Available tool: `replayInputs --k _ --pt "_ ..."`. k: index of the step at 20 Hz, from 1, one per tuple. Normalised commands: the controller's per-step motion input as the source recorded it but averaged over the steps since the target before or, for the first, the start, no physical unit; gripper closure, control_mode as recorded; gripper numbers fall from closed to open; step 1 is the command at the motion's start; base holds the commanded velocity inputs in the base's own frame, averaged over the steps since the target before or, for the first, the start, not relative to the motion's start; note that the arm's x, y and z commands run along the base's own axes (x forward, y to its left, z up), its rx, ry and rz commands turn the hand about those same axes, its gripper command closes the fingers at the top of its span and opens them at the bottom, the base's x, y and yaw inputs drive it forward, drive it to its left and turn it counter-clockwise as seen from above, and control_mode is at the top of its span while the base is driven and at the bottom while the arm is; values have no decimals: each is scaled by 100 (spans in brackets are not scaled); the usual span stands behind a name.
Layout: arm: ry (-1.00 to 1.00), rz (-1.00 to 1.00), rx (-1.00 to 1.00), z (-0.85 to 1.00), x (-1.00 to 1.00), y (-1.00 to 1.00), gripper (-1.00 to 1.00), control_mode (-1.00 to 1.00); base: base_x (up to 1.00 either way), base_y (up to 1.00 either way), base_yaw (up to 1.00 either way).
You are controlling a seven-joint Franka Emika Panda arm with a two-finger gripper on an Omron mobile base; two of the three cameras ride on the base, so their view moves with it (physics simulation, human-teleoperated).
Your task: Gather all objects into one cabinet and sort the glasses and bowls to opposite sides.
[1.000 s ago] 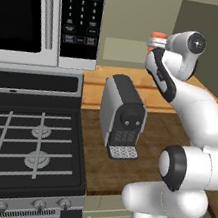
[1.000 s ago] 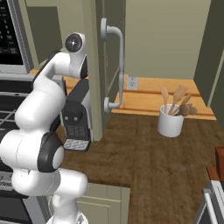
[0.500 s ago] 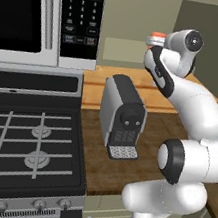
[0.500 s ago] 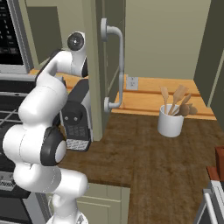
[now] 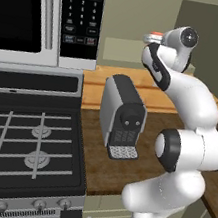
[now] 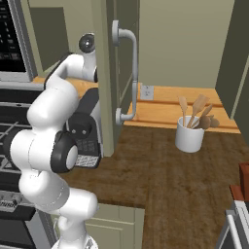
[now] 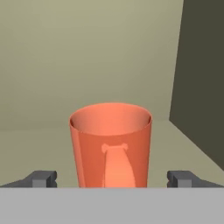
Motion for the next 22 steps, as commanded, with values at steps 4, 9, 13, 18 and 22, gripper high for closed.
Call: replayInputs --k 4,9,13,18,22 --pt "1 0 0 0 10 0 -100 -100 0 0 0" --pt "0 0 0 0 0 0 100 -100 0 0 0" --pt "0 0 0 0 0 0 100 -100 0 0 0" --pt "0 0 0 0 0 0 100 -100 0 0 0" --pt "0 0 0 0 0 0 100 -100 0 0 0"
